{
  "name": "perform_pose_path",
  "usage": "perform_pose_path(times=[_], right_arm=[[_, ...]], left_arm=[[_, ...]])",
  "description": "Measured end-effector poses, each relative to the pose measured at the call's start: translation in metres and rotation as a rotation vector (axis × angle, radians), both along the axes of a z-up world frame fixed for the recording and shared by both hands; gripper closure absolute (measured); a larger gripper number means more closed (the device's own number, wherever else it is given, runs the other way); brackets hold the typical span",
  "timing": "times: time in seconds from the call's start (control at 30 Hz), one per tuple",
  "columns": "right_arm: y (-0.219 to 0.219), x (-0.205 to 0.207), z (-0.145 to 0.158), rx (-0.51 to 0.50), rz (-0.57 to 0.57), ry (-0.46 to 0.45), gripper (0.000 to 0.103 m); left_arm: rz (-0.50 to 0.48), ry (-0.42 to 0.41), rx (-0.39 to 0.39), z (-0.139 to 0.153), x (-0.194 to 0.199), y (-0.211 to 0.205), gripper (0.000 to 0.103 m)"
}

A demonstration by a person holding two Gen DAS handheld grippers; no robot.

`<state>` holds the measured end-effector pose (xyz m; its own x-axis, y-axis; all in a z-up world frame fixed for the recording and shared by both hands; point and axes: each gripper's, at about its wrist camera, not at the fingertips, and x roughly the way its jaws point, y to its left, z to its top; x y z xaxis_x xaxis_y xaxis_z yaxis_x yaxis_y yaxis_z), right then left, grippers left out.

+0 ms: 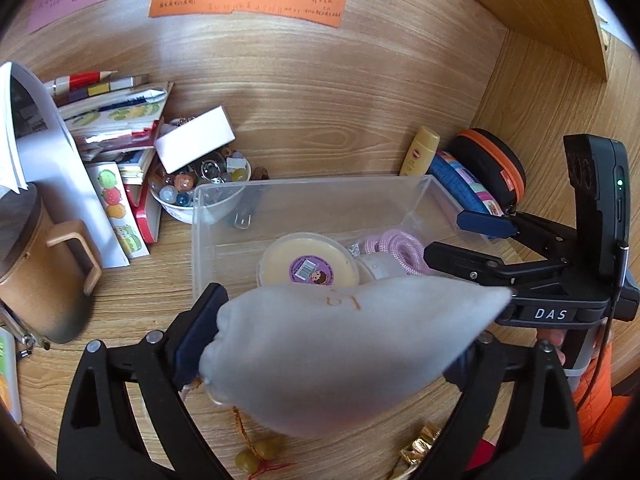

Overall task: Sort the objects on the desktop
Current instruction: 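Lower the rope bag and pouch into the clear box and open both grippers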

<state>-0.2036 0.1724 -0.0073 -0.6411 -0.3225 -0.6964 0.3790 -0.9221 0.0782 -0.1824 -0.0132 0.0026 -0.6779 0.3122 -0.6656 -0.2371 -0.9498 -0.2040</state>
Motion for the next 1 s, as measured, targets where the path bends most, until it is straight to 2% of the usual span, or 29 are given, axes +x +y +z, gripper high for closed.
perform_pose_path(times=[0.17, 0.57, 1.0], right_arm=[[0.003, 0.008, 0.006, 0.007, -0.018, 0.022, 0.02], [0.017, 0.04, 0.014, -0.01, -0.041, 0.022, 0.02], [0.01, 0.086, 0.019, 0.006, -0.01, 0.065, 0.016]], left_arm=[[0.022, 0.016, -0.009, 0.005, 0.009, -0.006, 0.008], [0.042, 0.04, -0.047, 0.009, 0.043, -0.014, 0.006], [0.069, 0.049, -0.06, 0.007, 0.082, -0.019, 0.006]])
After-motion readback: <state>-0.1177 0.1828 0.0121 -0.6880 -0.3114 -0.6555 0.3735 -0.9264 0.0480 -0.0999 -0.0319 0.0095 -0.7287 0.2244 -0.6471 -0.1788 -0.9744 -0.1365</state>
